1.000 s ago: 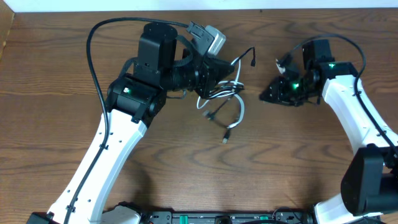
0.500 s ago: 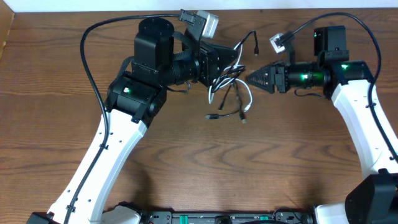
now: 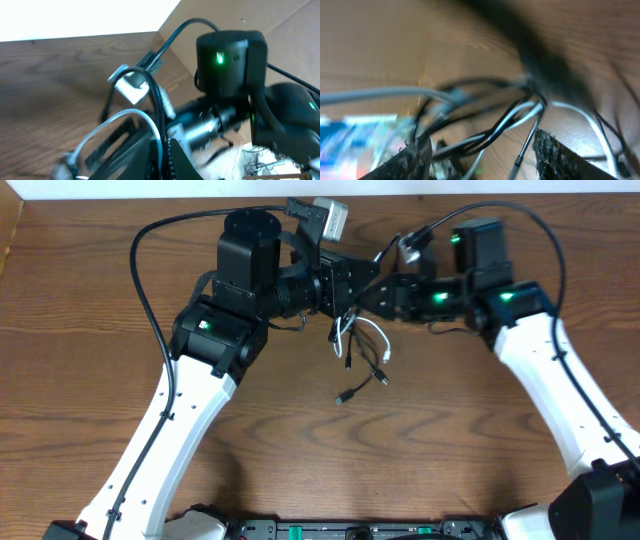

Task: Untangle cables

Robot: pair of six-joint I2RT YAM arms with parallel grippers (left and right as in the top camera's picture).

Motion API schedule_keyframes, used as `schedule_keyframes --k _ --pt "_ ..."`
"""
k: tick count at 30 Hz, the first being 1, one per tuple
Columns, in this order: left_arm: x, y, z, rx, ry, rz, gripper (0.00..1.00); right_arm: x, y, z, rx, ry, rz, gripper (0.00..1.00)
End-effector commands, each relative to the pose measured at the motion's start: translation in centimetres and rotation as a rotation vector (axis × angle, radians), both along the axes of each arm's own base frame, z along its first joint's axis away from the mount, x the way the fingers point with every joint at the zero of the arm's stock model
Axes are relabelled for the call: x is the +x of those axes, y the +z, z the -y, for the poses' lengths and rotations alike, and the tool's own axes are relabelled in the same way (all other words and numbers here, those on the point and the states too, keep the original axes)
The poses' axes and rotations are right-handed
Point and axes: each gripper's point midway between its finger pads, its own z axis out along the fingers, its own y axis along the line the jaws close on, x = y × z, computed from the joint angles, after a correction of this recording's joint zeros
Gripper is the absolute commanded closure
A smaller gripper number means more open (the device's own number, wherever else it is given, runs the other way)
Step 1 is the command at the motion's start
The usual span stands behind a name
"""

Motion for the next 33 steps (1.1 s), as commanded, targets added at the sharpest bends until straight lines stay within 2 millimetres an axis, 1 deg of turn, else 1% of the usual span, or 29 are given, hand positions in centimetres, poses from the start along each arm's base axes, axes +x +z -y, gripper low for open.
schedule_keyframes --k 1,4,7,8,11,13,14,16,18,20,21,24,29,31,33 --pt "0.4 0.5 -0.2 -0.002 0.03 0.009 0.93 1.4 -1.8 0.1 -0.101 -0.223 -0.102 0.39" --pt "0.4 0.4 -0.2 -0.003 0.031 0.001 0.92 2.2 -2.8 0.4 -0.139 -0.319 -0.128 0.4" --pt "0.4 0.4 -0.2 -0.013 0.037 -0.016 0.93 3.2 -3.7 0.9 -0.156 -0.373 -0.135 0.43" --pt "0.4 0.4 -0.2 -0.013 0.037 -0.017 0.93 3.6 -3.8 1.0 -0.159 -0.381 -0.13 0.44" --pt "0.3 0.6 -0.3 -0.033 0.049 -0.045 0.93 4.8 -5.2 2.1 -0.194 -0.428 -0.134 0.44" --pt "0.2 1.1 -0.4 -0.052 0.058 -0.058 0.93 5.5 -6.0 2.5 -0.203 -0.426 -0.125 0.45" --pt "0.1 1.3 -0.4 -0.059 0.06 -0.059 0.92 5.9 -6.2 2.4 -0.197 -0.411 -0.113 0.45" --pt "0.0 1.5 -0.4 -0.068 0.065 -0.067 0.92 6.3 -5.8 1.2 -0.154 -0.326 -0.059 0.45" --pt "0.0 1.6 -0.5 -0.079 0.07 -0.085 0.93 6.4 -4.9 -0.5 -0.085 -0.216 0.0 0.44" --pt "0.0 1.6 -0.5 -0.087 0.076 -0.101 0.93 6.2 -4.4 -1.3 -0.049 -0.17 0.02 0.44" --pt "0.0 1.6 -0.5 -0.091 0.078 -0.106 0.93 6.2 -4.6 -1.4 -0.05 -0.167 0.018 0.44" --pt "0.0 2.0 -0.4 -0.11 0.081 -0.108 0.92 6.2 -5.7 -1.3 -0.079 -0.181 0.001 0.45" --pt "-0.1 3.6 -0.4 -0.159 0.082 -0.087 0.93 6.6 -8.8 -1.4 -0.104 -0.192 -0.062 0.46" --pt "-0.2 4.1 -0.4 -0.166 0.081 -0.073 0.93 6.8 -9.9 -1.9 -0.092 -0.176 -0.079 0.47" --pt "-0.3 4.2 -0.5 -0.171 0.082 -0.076 0.93 6.9 -10.5 -2.4 -0.071 -0.158 -0.087 0.48"
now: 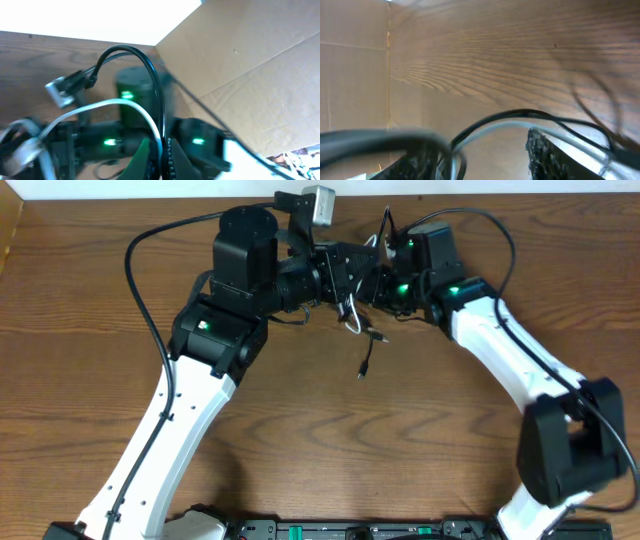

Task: Untangle cables

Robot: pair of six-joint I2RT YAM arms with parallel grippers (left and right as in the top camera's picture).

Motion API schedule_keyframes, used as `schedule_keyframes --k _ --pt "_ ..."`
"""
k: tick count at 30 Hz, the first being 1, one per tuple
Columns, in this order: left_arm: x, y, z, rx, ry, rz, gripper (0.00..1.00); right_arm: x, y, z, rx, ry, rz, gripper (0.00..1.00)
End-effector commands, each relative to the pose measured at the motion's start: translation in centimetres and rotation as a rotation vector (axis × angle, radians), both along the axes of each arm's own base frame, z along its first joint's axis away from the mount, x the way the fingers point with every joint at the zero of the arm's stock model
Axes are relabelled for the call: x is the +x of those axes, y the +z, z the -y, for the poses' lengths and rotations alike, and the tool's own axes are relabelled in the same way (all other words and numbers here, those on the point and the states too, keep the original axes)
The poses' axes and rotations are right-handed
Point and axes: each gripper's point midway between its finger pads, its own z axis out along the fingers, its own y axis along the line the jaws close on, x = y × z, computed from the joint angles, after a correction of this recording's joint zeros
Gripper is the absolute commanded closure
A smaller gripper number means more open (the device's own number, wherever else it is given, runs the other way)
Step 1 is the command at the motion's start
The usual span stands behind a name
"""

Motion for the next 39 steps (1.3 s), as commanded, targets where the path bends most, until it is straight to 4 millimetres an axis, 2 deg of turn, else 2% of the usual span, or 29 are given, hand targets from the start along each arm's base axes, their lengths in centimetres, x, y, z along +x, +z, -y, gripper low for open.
schedule_keyframes --k 1,4,6,9,14,16,18,20,21,22,25,29,32,35,39 --pt "-1.2 2.5 -0.4 -0.044 -0.001 0.033 0.93 -0.2 -1.9 -0.9 0.023 0.035 -0.04 0.48" --pt "-1.2 2.6 -0.4 -0.057 0.004 0.016 0.93 -0.1 -3.0 -0.8 0.016 0.026 -0.066 0.51" --pt "-1.1 3.0 -0.9 -0.062 0.015 0.03 0.93 -0.2 -4.3 0.3 -0.029 -0.014 -0.113 0.55" --pt "-0.4 3.7 -2.6 -0.064 0.065 0.051 0.93 -0.8 -6.8 3.6 -0.158 -0.113 -0.205 0.59" --pt "1.4 4.1 -7.9 -0.016 0.225 0.094 0.93 -2.5 -9.6 9.7 -0.373 -0.193 -0.312 0.64" --pt "2.1 3.4 -10.1 0.032 0.307 0.086 0.93 -3.0 -10.2 11.7 -0.427 -0.203 -0.341 0.65" --pt "2.7 1.8 -12.2 0.105 0.392 0.056 0.93 -3.4 -10.4 13.0 -0.448 -0.181 -0.351 0.67" --pt "2.8 -0.2 -13.6 0.17 0.449 -0.004 0.93 -3.8 -10.3 13.5 -0.446 -0.137 -0.348 0.7" --pt "2.7 -1.2 -13.9 0.203 0.457 -0.032 0.93 -4.0 -10.1 13.5 -0.435 -0.11 -0.344 0.76" --pt "2.5 -2.2 -13.8 0.229 0.445 -0.055 0.93 -4.1 -9.9 13.4 -0.42 -0.084 -0.337 0.81" --pt "1.9 -5.1 -13.2 0.304 0.396 -0.133 0.93 -4.4 -8.7 12.6 -0.377 -0.011 -0.296 0.87" --pt "1.0 -8.9 -11.9 0.419 0.295 -0.201 0.93 -4.8 -7.2 12.3 -0.357 0.02 -0.269 0.88" --pt "0.7 -11.8 -10.3 0.477 0.219 -0.26 0.9 -4.7 -6.0 12.4 -0.352 0.012 -0.24 0.82" --pt "1.0 -14.8 -8.3 0.515 0.157 -0.316 0.78 -4.4 -4.3 12.9 -0.343 -0.009 -0.198 0.73" --pt "2.4 -18.6 -6.0 0.543 0.137 -0.377 0.73 -4.2 -1.9 14.2 -0.336 -0.051 -0.152 0.54"
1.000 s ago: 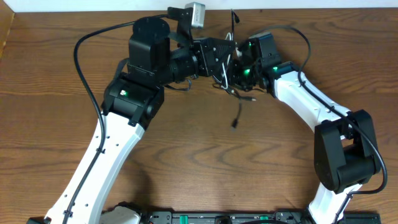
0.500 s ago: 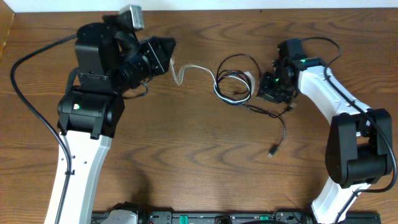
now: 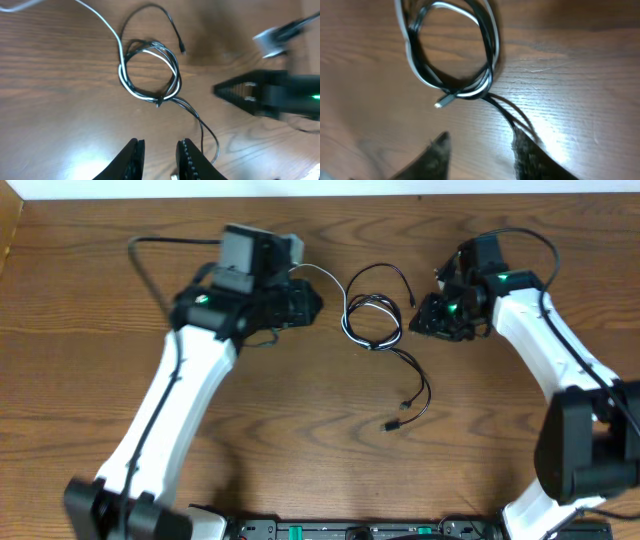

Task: Untangle cables

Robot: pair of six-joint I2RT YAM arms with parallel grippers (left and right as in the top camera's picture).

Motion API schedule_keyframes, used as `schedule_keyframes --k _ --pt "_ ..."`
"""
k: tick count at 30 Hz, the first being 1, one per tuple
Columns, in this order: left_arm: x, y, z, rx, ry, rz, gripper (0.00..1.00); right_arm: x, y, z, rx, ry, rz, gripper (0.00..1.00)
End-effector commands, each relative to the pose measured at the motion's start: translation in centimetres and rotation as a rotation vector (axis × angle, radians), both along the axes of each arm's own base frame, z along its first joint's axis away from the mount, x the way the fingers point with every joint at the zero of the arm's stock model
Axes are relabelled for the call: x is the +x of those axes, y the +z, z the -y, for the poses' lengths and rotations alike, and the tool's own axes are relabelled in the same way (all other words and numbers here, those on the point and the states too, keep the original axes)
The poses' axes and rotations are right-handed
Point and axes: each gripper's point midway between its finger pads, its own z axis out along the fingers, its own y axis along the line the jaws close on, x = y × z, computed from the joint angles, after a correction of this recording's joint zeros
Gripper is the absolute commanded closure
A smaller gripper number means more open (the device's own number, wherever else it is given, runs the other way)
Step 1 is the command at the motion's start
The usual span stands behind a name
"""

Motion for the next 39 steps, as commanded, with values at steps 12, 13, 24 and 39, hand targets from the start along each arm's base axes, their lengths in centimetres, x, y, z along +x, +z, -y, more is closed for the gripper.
schedule_keyframes --k 12,13,24,39 --pt "4.8 -13.9 2.8 0.102 0.267 -0.228 0.72 -0.4 2.3 3.6 -0.089 -0.069 0.042 0.47" --pt "4.8 -14.7 3.0 0.101 0.281 -0.247 0.72 -0.4 2.3 3.6 -0.089 -0.068 0.042 0.47" --pt "5.2 -19.4 4.8 0.08 0.326 -0.314 0.72 -0.4 2.2 3.6 -0.096 -0.069 0.043 0.45" --pt "4.5 -22.2 4.5 0.111 0.35 -0.375 0.92 -0.5 2.1 3.9 -0.111 -0.072 0.035 0.43"
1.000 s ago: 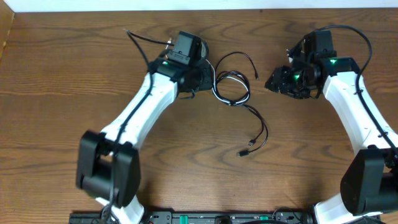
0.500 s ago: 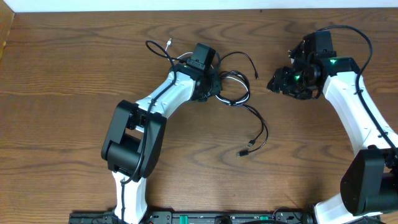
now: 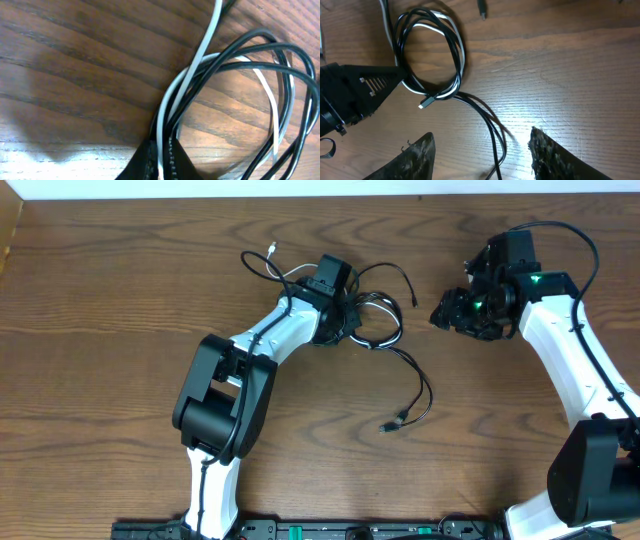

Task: Untangle cables

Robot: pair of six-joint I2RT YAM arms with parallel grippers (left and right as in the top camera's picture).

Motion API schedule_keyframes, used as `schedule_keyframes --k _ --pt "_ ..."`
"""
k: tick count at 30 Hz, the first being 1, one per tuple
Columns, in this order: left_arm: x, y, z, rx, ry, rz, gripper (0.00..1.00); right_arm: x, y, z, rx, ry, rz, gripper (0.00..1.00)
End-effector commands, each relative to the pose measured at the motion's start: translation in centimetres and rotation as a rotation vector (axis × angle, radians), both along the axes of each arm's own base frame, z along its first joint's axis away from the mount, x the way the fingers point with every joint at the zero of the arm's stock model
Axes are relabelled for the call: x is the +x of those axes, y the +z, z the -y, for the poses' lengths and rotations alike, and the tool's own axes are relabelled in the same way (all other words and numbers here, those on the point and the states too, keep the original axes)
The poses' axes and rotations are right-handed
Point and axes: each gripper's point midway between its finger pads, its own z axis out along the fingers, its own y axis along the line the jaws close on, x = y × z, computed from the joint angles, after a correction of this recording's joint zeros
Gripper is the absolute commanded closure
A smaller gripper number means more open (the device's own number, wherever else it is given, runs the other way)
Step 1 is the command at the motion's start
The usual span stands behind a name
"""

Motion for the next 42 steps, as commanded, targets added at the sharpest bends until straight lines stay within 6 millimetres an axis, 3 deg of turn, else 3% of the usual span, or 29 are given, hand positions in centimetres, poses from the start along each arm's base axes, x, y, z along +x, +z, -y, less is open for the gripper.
schedule_keyframes --k 1,5,7,12,16,20,26,35,42 --pt "-0.5 -1.7 -0.4 0.033 0.0 -0.035 0.93 0.0 0.2 0.1 -0.016 0.009 0.009 0.43" --pt "0.0 -1.0 0.0 0.039 -0.095 0.022 0.93 -0.1 0.2 0.0 -0.012 0.011 0.008 0.43" --pt "0.2 0.7 0.8 0.016 -0.207 0.088 0.93 -0.1 0.4 -0.4 0.011 0.033 0.012 0.45" --pt "-0.1 8.2 2.8 -0.067 -0.445 0.294 0.93 -0.3 2.4 -4.1 0.201 0.232 0.095 0.45" --pt "-1.2 14.5 3.7 -0.151 -0.519 0.414 0.93 -0.3 4.4 -6.5 0.361 0.307 0.144 0.45" --pt "-2.0 17.8 3.7 -0.181 -0.53 0.473 0.93 -0.4 5.8 -7.9 0.467 0.306 0.144 0.49" --pt "-2.6 19.4 3.9 -0.227 -0.534 0.486 0.93 -0.2 6.0 -9.1 0.497 0.227 0.092 0.51" --pt "-2.6 19.4 3.7 -0.252 -0.509 0.462 0.93 0.8 0.9 -9.4 0.388 0.076 -0.029 0.54" --pt "-3.0 19.3 3.7 -0.262 -0.515 0.445 0.93 4.2 -1.4 -10.5 0.426 0.035 0.018 0.55"
